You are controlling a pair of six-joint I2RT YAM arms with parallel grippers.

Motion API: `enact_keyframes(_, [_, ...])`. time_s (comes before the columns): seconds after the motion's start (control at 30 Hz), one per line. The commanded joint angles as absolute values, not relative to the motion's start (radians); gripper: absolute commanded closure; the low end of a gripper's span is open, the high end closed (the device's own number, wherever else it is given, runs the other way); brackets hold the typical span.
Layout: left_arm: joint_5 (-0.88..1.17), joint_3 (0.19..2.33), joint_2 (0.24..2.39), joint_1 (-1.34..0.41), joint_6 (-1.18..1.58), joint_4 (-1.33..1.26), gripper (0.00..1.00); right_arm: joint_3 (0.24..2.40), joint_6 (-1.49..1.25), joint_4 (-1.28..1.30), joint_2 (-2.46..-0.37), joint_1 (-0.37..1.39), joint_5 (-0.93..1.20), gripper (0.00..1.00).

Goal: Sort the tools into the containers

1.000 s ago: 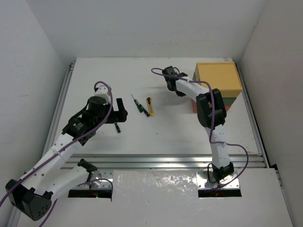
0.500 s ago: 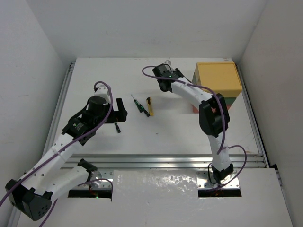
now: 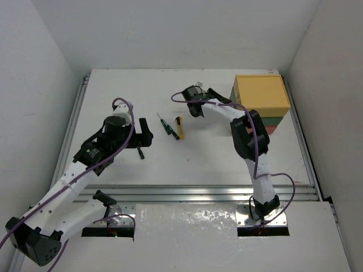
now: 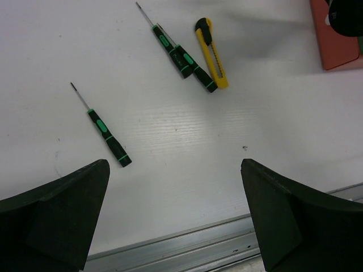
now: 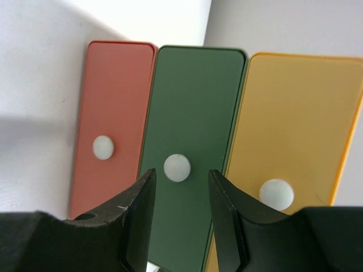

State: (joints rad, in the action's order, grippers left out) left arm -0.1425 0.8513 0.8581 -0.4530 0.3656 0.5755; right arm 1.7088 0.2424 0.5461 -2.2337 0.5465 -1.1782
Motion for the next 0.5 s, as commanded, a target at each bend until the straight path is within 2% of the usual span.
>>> enact_keyframes(0.0, [-0.118,0.853,0.838,-0.460,0.345,0.531,0.00,1.717,0.329,0.469,-2.246,0.549,-1.236,0.57])
enact_keyframes(0.47, [-0.084,0.847,0.782,-0.460,0.337,0.517,0.00,1.647,0.474,0.310,-2.270,0.538,-1.279,0.57])
